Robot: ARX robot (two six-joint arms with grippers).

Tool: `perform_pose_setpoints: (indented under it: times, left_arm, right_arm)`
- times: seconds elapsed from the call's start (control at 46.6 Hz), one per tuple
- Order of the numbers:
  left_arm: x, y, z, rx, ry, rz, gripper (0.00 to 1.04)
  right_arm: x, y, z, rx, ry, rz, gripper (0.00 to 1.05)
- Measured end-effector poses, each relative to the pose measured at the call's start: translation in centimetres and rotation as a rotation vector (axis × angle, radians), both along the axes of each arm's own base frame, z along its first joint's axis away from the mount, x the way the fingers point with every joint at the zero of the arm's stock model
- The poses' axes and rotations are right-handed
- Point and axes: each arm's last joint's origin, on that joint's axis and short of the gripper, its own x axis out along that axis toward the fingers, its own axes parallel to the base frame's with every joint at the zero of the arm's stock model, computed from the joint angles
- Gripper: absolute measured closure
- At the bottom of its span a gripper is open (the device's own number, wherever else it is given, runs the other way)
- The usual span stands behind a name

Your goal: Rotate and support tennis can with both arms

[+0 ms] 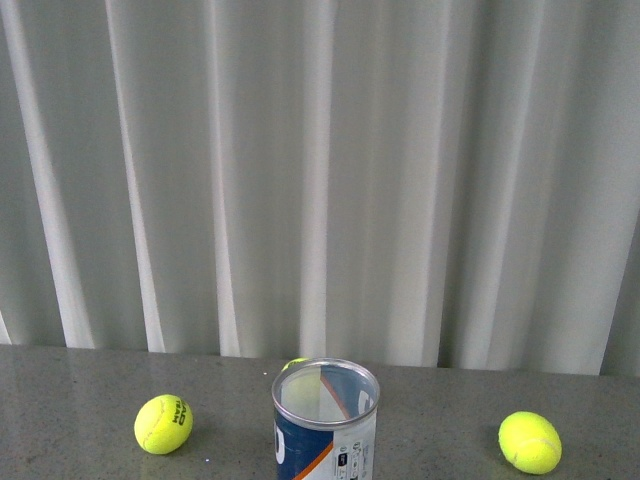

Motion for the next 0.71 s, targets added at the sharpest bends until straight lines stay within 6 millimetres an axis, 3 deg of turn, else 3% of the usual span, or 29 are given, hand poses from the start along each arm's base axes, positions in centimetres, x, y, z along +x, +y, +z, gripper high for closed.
perform_pose_setpoints:
  times: [0.129, 0.709]
  left_arm:
    - [0.0, 0.0, 0.0, 0.002, 0.0, 0.0, 0.05]
    - [0.0, 0.0, 0.0, 0.002, 0.0, 0.0, 0.07]
  right_arm:
    - [0.0, 0.0, 0.0, 0.0, 0.0, 0.0, 0.07]
    - [0.0, 0.0, 0.0, 0.0, 0.0, 0.0, 0.07]
